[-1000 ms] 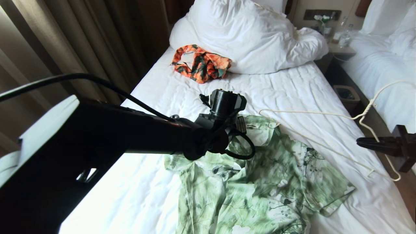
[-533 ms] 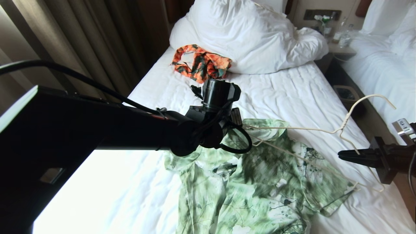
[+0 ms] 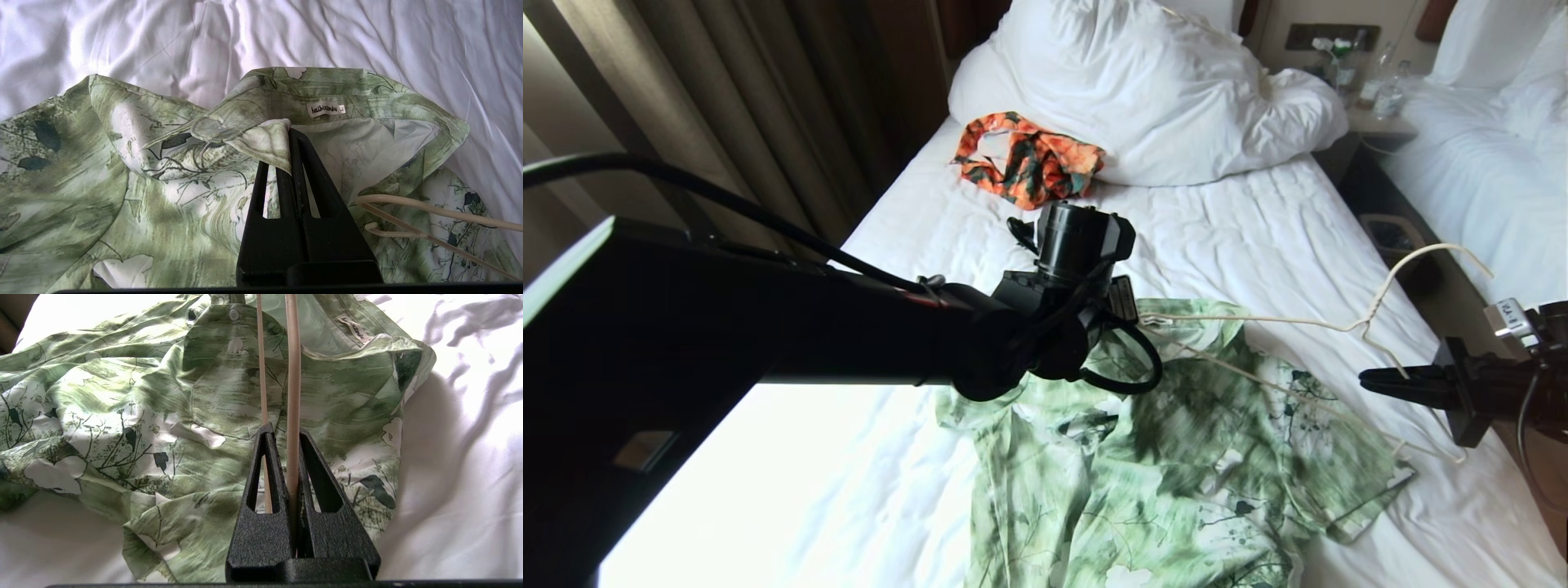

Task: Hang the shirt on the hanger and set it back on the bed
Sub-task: Hook one side of the shirt onto the hanger

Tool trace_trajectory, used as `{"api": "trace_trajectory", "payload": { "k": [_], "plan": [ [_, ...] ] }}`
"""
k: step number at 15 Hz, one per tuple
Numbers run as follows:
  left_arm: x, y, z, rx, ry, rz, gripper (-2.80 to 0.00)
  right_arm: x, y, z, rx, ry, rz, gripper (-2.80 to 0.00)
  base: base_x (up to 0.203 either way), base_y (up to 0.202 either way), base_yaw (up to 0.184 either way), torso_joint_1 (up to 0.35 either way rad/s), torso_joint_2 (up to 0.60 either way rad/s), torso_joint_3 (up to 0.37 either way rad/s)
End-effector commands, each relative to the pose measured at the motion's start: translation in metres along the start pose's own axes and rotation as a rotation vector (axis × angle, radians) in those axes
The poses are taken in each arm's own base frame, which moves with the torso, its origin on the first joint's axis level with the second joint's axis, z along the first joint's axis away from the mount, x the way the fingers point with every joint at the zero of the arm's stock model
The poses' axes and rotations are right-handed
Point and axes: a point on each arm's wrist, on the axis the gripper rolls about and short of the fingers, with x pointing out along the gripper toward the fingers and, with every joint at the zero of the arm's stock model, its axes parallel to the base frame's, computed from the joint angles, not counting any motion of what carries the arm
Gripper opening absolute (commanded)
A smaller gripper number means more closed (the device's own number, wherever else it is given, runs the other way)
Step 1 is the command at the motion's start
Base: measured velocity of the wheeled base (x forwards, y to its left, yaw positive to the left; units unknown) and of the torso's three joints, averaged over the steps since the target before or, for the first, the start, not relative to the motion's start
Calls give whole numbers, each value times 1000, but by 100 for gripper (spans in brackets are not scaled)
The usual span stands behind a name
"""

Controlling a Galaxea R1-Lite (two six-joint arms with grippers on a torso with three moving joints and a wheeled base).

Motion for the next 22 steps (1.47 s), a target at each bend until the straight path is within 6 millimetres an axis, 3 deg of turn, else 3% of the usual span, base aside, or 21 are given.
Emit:
{"api": "trace_trajectory", "payload": {
  "k": [1, 9, 16, 19, 22],
  "plan": [
    [-3, -3, 4, -7, -12, -8, -280, 13, -6, -2, -10, -13, 36, -280, 0, 0, 0, 0, 0, 0],
    [-37, -30, 12, -15, -35, -105, -280, 25, -25, -6, -13, -21, 56, -280, 0, 0, 0, 0, 0, 0],
    [-53, -56, 9, -17, -43, -185, -280, 60, -22, 4, -36, -43, 147, -280, 0, 0, 0, 0, 0, 0],
    [-62, -65, 4, -11, -34, -214, -280, 69, -25, 16, -48, -55, 168, -280, 0, 0, 0, 0, 0, 0],
    [-83, -86, -7, -8, -29, -267, -280, 75, -22, 20, -55, -60, 186, -280, 0, 0, 0, 0, 0, 0]
  ]
}}
